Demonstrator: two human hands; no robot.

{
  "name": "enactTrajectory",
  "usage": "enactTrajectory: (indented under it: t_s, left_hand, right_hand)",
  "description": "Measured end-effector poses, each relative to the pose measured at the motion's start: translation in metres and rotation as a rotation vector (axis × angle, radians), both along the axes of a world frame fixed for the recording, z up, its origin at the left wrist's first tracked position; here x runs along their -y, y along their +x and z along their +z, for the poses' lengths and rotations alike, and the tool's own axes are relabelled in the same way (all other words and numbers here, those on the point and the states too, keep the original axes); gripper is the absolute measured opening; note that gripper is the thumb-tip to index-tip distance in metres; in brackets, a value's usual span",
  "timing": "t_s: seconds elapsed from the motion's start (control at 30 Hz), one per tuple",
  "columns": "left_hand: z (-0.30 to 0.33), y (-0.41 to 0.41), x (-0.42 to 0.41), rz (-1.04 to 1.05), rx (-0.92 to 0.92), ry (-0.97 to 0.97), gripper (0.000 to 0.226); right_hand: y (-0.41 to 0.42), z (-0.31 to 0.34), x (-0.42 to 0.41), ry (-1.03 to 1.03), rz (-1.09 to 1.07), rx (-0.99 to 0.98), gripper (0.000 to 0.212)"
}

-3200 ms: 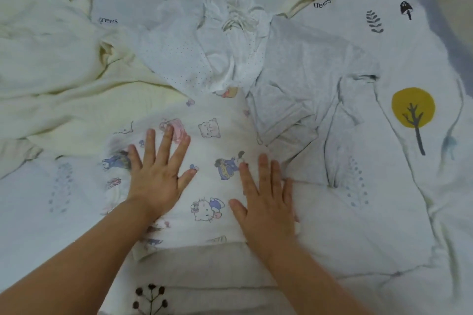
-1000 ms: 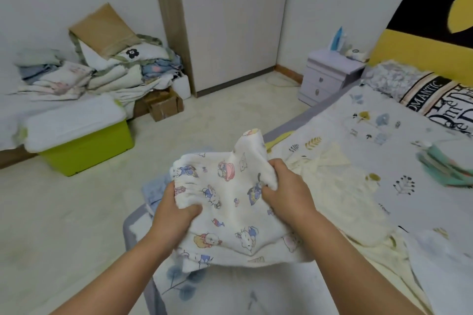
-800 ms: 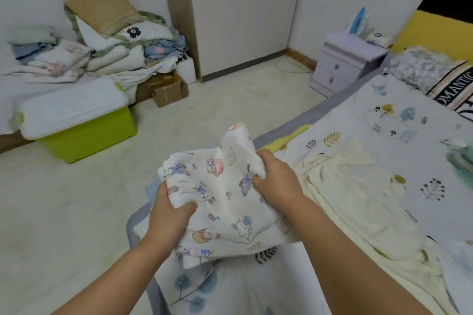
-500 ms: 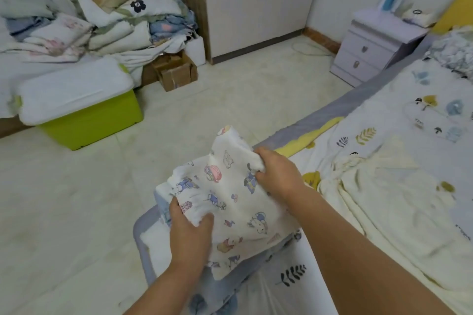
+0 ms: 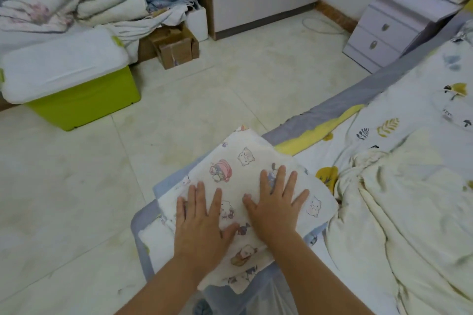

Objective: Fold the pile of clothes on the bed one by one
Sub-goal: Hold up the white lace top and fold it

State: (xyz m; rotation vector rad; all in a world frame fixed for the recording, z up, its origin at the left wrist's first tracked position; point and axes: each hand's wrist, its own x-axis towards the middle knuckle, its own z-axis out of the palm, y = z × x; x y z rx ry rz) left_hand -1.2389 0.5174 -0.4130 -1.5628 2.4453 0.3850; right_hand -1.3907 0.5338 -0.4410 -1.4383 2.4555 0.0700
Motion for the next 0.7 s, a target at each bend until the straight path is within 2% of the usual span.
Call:
enactTrajectory:
  t_s: [0.07,0.23,0.3,0.37,0.47,0.53,0.7]
  left_hand:
    - [-0.018,0.006,0.004,0.012,0.071,0.138,0.12]
    - [-0.023,0.005,0.008,0.011,0.119,0.151,0.123]
    - [-0.014,0.005,0.011,0.01,0.13,0.164,0.109]
    - [0.0,0.003,0.016,0.008,0.098,0.164,0.077]
    - [0.023,-0.004,0.025,0.028,-0.09,0.083,0.043]
    - [0.04,-0.012,0.027,0.039,-0.16,0.095,0.038]
    - [0.073,-0.036,0.016,-0.021,-0.263,0.121,0.034]
  right_hand:
    - [0.0,-0.007,-0.002,0.03,0.02,0.012,0.074]
    - [-0.003,-0.003,0.001,0.086,0.054,0.033,0.073]
    - [-0.008,0.007,0.002,0.119,0.084,0.066,0.07]
    - [-0.015,0.022,0.002,0.073,0.075,0.148,0.061]
    - [-0.022,0.049,-0.007,-0.106,0.02,0.298,0.049]
    - [-0.024,0.068,-0.018,-0.161,0.018,0.354,0.041]
    - [-0.032,0.11,-0.056,-0.112,0.026,0.441,0.035]
